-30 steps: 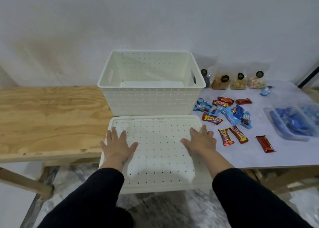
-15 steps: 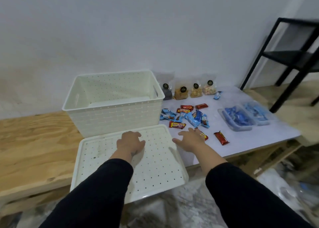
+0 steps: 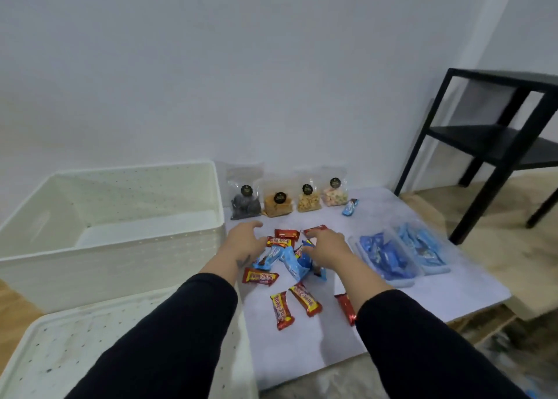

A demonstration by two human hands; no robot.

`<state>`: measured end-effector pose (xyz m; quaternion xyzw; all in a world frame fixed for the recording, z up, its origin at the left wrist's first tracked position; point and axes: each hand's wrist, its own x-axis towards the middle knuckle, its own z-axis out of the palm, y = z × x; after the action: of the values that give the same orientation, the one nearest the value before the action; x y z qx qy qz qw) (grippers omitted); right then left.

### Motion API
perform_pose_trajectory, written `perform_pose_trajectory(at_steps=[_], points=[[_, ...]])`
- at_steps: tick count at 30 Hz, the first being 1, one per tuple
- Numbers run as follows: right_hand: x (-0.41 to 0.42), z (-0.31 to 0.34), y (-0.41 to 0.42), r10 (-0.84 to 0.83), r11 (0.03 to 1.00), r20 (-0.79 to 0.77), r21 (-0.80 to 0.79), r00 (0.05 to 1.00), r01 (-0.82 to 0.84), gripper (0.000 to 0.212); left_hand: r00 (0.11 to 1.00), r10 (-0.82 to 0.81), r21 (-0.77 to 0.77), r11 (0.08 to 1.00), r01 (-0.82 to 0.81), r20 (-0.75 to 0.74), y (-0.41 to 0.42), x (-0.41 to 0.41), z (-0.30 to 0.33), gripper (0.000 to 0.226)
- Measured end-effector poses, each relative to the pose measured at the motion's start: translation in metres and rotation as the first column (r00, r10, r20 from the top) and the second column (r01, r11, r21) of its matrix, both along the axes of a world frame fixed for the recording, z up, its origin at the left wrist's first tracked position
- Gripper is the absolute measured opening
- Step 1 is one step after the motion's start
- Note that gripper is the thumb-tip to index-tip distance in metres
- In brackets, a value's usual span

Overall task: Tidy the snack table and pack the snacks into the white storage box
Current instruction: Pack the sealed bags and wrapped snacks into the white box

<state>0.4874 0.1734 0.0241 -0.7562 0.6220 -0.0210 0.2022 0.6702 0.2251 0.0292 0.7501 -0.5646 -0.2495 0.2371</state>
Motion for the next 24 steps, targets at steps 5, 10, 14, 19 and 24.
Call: perform_pose_trajectory(at_steps=[5,10,14,19,24], points=[[-0.003,-0.005,-0.073,0.104,0.994,0.184,0.023,0.977,-0.11,0.059,0.972,0.186,-0.091,0.975,-0.2,-0.142,-0.059,0.004,-0.006,0.052],[0.013,-0.03,-0.142,0.187,0.981,0.352,-0.017,0.917,-0.193,0.068,0.908,0.319,-0.114,0.926,-0.36,-0.272,-0.113,0.017,-0.028,0.053],[0.037,-0.061,-0.18,0.207,0.977,0.443,-0.046,0.872,-0.208,0.08,0.871,0.404,-0.105,0.889,-0.446,-0.279,-0.156,0.039,-0.057,0.053],[0.064,-0.095,-0.214,0.254,0.966,0.516,-0.181,0.818,-0.185,0.085,0.813,0.472,-0.147,0.827,-0.542,-0.34,-0.204,0.059,-0.086,0.055],[0.082,-0.104,-0.236,0.175,0.984,0.55,-0.133,0.817,-0.122,0.083,0.798,0.489,-0.146,0.813,-0.563,-0.352,-0.217,0.064,-0.098,0.056]])
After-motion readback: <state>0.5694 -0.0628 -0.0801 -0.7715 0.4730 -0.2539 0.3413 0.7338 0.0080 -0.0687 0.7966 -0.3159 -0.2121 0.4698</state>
